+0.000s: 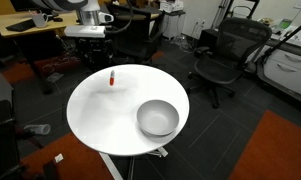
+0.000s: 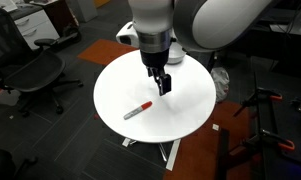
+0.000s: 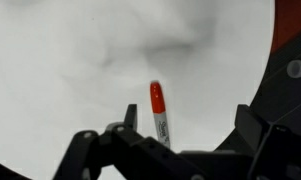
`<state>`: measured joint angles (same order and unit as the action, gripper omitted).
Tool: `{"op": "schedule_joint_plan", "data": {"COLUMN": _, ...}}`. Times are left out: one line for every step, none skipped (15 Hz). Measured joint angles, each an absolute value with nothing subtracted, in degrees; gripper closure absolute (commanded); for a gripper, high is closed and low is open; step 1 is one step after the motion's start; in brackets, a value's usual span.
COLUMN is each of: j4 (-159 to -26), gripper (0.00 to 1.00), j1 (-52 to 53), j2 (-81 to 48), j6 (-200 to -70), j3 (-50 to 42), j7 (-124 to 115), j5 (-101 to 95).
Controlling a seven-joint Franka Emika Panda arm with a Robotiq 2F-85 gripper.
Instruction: Pick the pen on the table and put it in the bowl
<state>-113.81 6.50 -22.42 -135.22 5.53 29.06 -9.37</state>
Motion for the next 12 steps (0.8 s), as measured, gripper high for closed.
{"op": "schedule_joint_plan", "data": {"j4": -112.88, "gripper": 0.00, "j1": 6.50, "j2": -23.73, "j6": -135.23, "j3": 5.65, "j7": 29.07, "j5": -9.68}}
{"op": "schedule_joint_plan", "data": {"j4": -111.94, "gripper": 0.00, "j1": 6.50, "j2": -25.03, "j6": -135.19, "j3": 5.79, "j7": 29.07, "j5": -9.96}}
{"op": "schedule_joint_plan", "data": {"j4": -111.01, "gripper": 0.00, "j1": 6.52, "j2": -26.23, "j6": -134.41, "j3": 5.88, "j7": 29.06, "j5": -10.33}}
{"op": "schedule_joint_plan", "data": {"j4": -110.18, "gripper": 0.00, "j1": 6.54, "j2": -27.20, "j6": -133.70, "j3": 5.93, "j7": 29.06, "j5": -10.57}}
{"op": "schedule_joint_plan", "data": {"j4": -109.62, "gripper": 0.00, "j1": 6.54, "j2": -27.84, "j6": -133.46, "j3": 5.94, "j7": 29.06, "j5": -10.64}}
{"op": "schedule_joint_plan", "data": {"j4": -109.24, "gripper": 0.00, "j1": 6.54, "j2": -28.19, "j6": -133.41, "j3": 5.94, "j7": 29.06, "j5": -10.67}}
{"op": "schedule_joint_plan", "data": {"j4": -109.04, "gripper": 0.00, "j1": 6.54, "j2": -28.32, "j6": -133.36, "j3": 5.94, "j7": 29.06, "j5": -10.68}}
{"op": "schedule_joint_plan", "data": {"j4": -108.95, "gripper": 0.00, "j1": 6.54, "j2": -28.32, "j6": -133.30, "j3": 5.94, "j7": 29.06, "j5": -10.68}}
{"op": "schedule_joint_plan", "data": {"j4": -108.89, "gripper": 0.00, "j1": 6.54, "j2": -28.32, "j6": -133.28, "j3": 5.94, "j7": 29.06, "j5": -10.68}}
{"op": "schedule_joint_plan", "data": {"j4": -108.91, "gripper": 0.00, "j1": 6.50, "j2": -28.34, "j6": -133.43, "j3": 6.02, "j7": 29.06, "j5": -10.68}}
{"op": "schedule_joint_plan", "data": {"j4": -108.95, "gripper": 0.00, "j1": 6.44, "j2": -28.43, "j6": -133.78, "j3": 6.18, "j7": 29.18, "j5": -10.70}}
{"op": "schedule_joint_plan", "data": {"j4": -108.99, "gripper": 0.00, "j1": 6.38, "j2": -28.58, "j6": -134.31, "j3": 6.40, "j7": 29.63, "j5": -10.72}}
